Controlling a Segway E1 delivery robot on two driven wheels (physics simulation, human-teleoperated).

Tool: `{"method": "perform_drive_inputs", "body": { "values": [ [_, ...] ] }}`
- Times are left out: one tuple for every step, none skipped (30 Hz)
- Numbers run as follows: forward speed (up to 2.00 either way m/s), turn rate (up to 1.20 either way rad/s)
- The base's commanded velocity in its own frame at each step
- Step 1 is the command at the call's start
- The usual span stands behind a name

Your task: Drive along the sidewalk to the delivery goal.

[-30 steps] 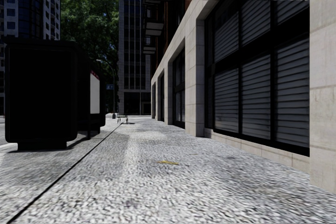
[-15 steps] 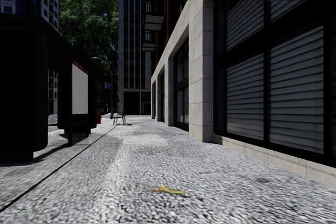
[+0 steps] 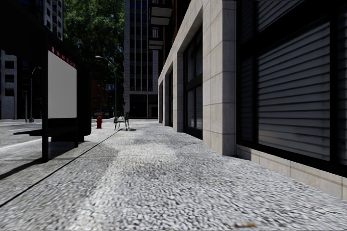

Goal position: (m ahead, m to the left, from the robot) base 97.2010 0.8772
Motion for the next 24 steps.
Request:
{"method": "perform_drive_inputs", "body": {
  "values": [
    [2.00,0.00],
    [2.00,0.00],
    [2.00,0.05],
    [2.00,0.05],
    [2.00,0.12],
    [2.00,0.15],
    [2.00,0.21],
    [2.00,0.21],
    [2.00,0.34],
    [2.00,0.42],
    [2.00,0.45],
    [2.00,0.45],
    [2.00,0.34],
    [2.00,0.00],
    [2.00,0.00],
    [2.00,0.00],
    [2.00,0.00],
    [2.00,0.00],
    [2.00,0.00],
    [2.00,0.00],
    [2.00,0.00],
    [2.00,0.00],
    [2.00,0.00],
    [2.00,0.00]
  ]
}}
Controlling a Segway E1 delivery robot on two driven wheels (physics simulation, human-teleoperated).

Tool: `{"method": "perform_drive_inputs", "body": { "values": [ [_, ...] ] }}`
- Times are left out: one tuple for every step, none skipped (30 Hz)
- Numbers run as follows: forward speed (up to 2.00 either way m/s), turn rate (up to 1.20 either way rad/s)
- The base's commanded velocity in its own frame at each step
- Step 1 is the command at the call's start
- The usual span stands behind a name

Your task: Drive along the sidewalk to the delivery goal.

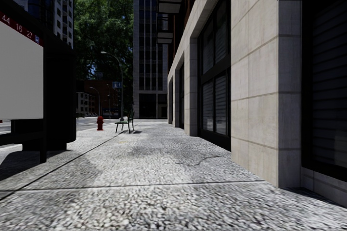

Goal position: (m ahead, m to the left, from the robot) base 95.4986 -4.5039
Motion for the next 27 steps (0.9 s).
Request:
{"method": "perform_drive_inputs", "body": {
  "values": [
    [2.00,0.00],
    [2.00,0.00],
    [2.00,0.00],
    [2.00,0.00],
    [2.00,0.00],
    [2.00,0.00],
    [2.00,0.00],
    [2.00,0.00],
    [2.00,0.00],
    [2.00,0.00],
    [2.00,0.00],
    [2.00,0.00],
    [2.00,0.00],
    [2.00,0.00],
    [2.00,0.00],
    [2.00,0.00],
    [2.00,0.00],
    [2.00,0.00],
    [2.00,0.00],
    [2.00,0.00],
    [2.00,0.00],
    [2.00,0.00],
    [2.00,0.00],
    [2.00,0.00],
    [2.00,0.13],
    [2.00,0.13],
    [2.00,0.27]
  ]
}}
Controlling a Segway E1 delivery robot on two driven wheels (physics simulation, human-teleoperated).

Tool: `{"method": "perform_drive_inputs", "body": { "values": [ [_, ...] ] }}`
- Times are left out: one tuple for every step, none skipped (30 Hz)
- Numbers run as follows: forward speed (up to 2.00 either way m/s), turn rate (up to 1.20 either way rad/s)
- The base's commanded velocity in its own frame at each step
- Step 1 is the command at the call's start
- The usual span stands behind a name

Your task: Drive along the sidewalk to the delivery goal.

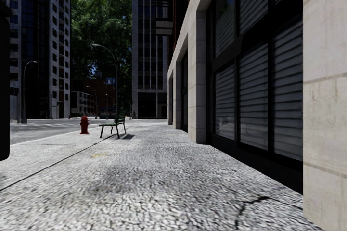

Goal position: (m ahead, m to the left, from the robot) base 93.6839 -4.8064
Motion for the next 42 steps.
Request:
{"method": "perform_drive_inputs", "body": {
  "values": [
    [2.00,0.32],
    [2.00,0.34],
    [2.00,0.34],
    [2.00,0.37],
    [2.00,0.38],
    [2.00,0.39],
    [2.00,0.39],
    [2.00,0.39],
    [2.00,0.00],
    [2.00,0.00],
    [2.00,0.00],
    [2.00,0.00],
    [2.00,0.00],
    [2.00,0.00],
    [2.00,0.00],
    [2.00,0.00],
    [2.00,0.00],
    [2.00,0.00],
    [2.00,0.00],
    [2.00,0.00],
    [2.00,0.00],
    [2.00,0.00],
    [2.00,0.00],
    [2.00,0.00],
    [2.00,0.00],
    [2.00,0.00],
    [2.00,0.00],
    [2.00,0.00],
    [2.00,0.00],
    [2.00,0.00],
    [2.00,0.00],
    [2.00,0.00],
    [2.00,0.00],
    [2.00,0.00],
    [2.00,0.00],
    [2.00,0.00],
    [2.00,0.00],
    [2.00,0.00],
    [2.00,0.00],
    [2.00,0.00],
    [2.00,0.00],
    [2.00,0.00]
  ]
}}
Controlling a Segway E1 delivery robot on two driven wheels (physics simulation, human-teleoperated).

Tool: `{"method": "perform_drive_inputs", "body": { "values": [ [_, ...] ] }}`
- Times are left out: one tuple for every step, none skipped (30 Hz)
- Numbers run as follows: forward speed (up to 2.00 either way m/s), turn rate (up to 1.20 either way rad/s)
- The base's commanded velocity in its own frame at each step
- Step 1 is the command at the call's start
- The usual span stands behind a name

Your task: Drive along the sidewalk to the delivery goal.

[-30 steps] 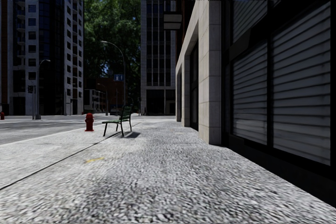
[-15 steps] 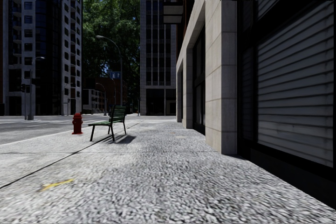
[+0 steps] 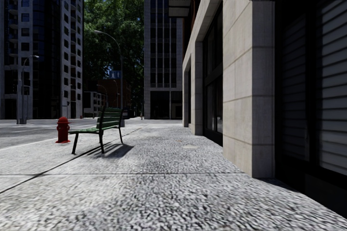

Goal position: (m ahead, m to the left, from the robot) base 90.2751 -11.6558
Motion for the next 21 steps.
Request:
{"method": "perform_drive_inputs", "body": {
  "values": [
    [2.00,0.00],
    [2.00,0.00],
    [2.00,0.00],
    [2.00,0.00],
    [2.00,0.00],
    [2.00,0.00],
    [2.00,0.00],
    [2.00,0.00],
    [2.00,0.00],
    [2.00,0.00],
    [2.00,0.00],
    [2.00,0.00],
    [2.00,0.00],
    [2.00,0.00],
    [2.00,0.00],
    [2.00,0.00],
    [2.00,0.00],
    [2.00,0.00],
    [2.00,0.00],
    [2.00,0.00],
    [2.00,0.00]
  ]
}}
